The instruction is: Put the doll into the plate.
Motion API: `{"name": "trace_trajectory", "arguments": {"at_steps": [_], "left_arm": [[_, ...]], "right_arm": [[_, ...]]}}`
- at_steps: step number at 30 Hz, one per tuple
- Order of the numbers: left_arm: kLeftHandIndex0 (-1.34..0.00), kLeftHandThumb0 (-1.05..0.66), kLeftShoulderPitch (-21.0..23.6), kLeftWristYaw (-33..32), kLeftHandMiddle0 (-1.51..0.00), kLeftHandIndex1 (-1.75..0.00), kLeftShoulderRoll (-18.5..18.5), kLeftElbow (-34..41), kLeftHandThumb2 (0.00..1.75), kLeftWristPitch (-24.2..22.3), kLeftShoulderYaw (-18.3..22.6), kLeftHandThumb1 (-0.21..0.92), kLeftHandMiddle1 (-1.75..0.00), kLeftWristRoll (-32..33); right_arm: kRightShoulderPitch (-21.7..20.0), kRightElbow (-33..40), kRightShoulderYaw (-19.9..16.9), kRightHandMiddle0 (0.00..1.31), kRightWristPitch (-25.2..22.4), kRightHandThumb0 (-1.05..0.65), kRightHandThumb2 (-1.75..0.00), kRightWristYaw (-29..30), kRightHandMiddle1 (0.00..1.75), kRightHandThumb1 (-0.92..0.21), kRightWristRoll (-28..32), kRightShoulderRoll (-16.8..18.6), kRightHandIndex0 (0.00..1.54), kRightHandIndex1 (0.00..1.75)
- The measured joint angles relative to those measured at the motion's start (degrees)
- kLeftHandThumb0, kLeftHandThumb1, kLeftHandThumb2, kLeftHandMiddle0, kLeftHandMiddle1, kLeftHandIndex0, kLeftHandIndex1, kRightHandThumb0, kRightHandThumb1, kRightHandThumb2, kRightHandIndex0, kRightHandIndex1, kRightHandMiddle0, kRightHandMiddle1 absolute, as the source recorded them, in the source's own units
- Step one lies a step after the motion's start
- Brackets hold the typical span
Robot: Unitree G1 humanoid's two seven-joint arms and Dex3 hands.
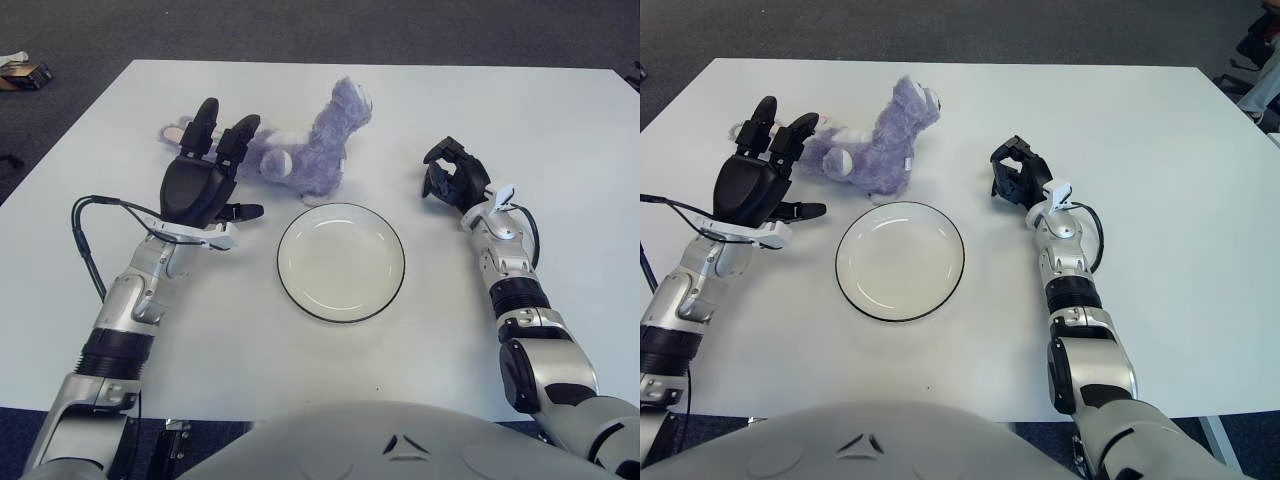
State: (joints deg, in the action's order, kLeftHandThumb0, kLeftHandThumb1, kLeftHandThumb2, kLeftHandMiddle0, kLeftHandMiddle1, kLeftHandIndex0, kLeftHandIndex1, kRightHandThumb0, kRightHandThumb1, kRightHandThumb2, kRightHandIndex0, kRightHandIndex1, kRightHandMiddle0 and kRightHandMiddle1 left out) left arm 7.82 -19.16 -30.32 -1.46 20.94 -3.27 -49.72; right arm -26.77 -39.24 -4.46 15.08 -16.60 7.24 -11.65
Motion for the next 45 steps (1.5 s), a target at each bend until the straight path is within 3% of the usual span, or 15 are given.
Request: {"name": "trace_trajectory", "arguments": {"at_steps": [7, 19, 28, 34, 45], "left_arm": [[0.00, -0.73, 2.39, -1.19, 0.00, -0.55, -2.23, -2.94, 0.75, 3.41, -1.63, 0.46, 0.00, -0.63], [0.00, -0.75, 7.63, -3.32, 0.00, -0.58, -4.59, -7.60, 0.66, 6.77, -5.86, 0.56, 0.00, -3.76], [0.00, -0.65, 11.03, -2.33, 0.00, -0.67, -5.02, -9.61, 0.70, 7.72, -7.84, 0.51, 0.00, -3.68], [0.00, -0.69, 12.65, -1.40, 0.00, -0.64, -5.56, -10.82, 0.71, 7.46, -8.79, 0.52, 0.00, -3.75], [0.00, -0.82, 16.34, 0.02, 0.00, -0.46, -5.73, -14.65, 0.47, 6.89, -10.63, 0.74, 0.00, -3.77]], "right_arm": [[-0.04, -0.05, 0.04, 0.30, 0.00, -0.37, -0.77, 0.02, 1.75, -0.74, -0.01, 0.00, 0.84, 1.75], [-0.11, -0.09, 0.34, 0.30, 0.00, -0.37, -0.76, 0.35, 1.75, -0.75, -0.04, -0.10, 0.83, 1.74], [-0.26, -0.35, 0.37, 0.30, 0.01, -0.37, -0.76, 0.34, 1.75, -0.75, 0.00, -0.10, 0.83, 1.74], [-0.31, -0.38, 0.37, 0.30, 0.01, -0.37, -0.76, 0.35, 1.75, -0.75, 0.00, -0.09, 0.83, 1.75], [-0.37, -0.40, 0.36, 0.30, -0.02, -0.37, -0.76, 0.49, 1.75, -0.75, 0.00, -0.13, 0.83, 1.74]]}}
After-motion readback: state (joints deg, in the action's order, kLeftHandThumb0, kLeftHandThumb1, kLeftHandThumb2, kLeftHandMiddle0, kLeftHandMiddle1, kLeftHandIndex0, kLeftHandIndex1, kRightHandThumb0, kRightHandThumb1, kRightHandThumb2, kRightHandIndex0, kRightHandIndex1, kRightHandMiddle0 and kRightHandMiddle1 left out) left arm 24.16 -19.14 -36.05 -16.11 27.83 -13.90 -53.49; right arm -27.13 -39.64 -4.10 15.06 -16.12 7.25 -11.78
